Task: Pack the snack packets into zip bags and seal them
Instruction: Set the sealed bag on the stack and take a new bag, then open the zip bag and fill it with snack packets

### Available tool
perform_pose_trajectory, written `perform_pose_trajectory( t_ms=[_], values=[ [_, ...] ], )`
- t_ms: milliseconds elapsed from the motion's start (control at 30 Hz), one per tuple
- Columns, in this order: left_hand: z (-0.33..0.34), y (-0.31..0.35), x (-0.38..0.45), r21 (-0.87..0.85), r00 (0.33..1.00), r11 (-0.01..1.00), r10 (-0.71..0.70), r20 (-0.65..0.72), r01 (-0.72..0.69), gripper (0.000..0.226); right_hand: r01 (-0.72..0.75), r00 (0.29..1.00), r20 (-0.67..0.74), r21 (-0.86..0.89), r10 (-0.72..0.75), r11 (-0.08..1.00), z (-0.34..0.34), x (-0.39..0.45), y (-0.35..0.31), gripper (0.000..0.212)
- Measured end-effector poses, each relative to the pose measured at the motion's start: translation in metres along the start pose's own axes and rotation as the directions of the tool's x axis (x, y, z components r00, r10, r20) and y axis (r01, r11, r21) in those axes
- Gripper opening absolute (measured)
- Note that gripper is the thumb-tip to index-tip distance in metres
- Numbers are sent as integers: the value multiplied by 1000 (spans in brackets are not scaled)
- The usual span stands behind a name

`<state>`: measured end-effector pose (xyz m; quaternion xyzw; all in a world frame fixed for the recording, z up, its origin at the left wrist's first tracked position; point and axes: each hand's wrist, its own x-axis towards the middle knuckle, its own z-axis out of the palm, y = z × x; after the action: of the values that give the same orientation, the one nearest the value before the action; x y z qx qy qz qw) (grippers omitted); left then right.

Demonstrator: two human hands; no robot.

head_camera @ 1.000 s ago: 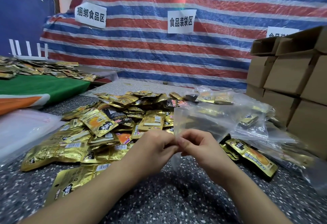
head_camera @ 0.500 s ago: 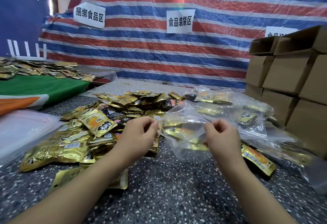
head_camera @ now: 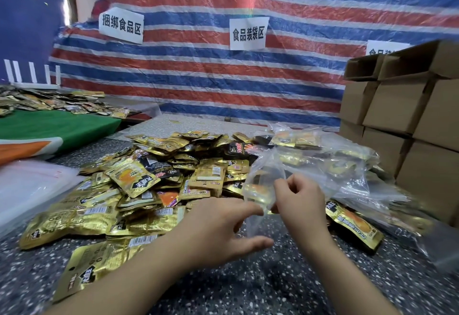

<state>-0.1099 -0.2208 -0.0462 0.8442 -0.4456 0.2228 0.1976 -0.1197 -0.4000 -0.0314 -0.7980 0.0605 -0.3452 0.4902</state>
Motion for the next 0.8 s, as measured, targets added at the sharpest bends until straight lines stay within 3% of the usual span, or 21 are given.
perform_pose_trajectory(
  t_ms=[133,233,300,367,467,533,633,700,800],
  values=[
    [2,0,1,35,996,996,-81,23,81,43,-134,990,75,230,120,964,0,1,0,31],
    [3,-3,3,-160,978,981,-138,-157,113,26,-232,971,173,493,166,839,-4,3,-8,35],
    [-3,-5,5,-307,940,944,-210,-268,124,31,-143,986,152,543,71,828,-9,4,-11,41],
    [-11,-7,7,-477,899,873,-287,-332,102,34,30,999,5,428,-35,903,-13,5,-11,47],
    [-20,-12,8,-664,850,744,-396,-348,75,48,165,968,-192,-12,-164,986,-17,11,-4,38],
    [-24,-14,8,-757,826,647,-473,-305,92,56,105,988,-94,-139,-119,985,-18,14,-2,30],
    [-30,-20,10,-906,749,406,-636,-187,118,50,-100,971,213,-58,111,993,-14,11,-3,47],
    [-34,-28,10,-948,700,296,-701,-132,118,54,-321,869,415,59,269,945,-12,9,-6,48],
    [-39,-40,9,-925,692,319,-716,-92,207,53,-534,706,595,90,385,841,-14,9,-9,26]
  ],
)
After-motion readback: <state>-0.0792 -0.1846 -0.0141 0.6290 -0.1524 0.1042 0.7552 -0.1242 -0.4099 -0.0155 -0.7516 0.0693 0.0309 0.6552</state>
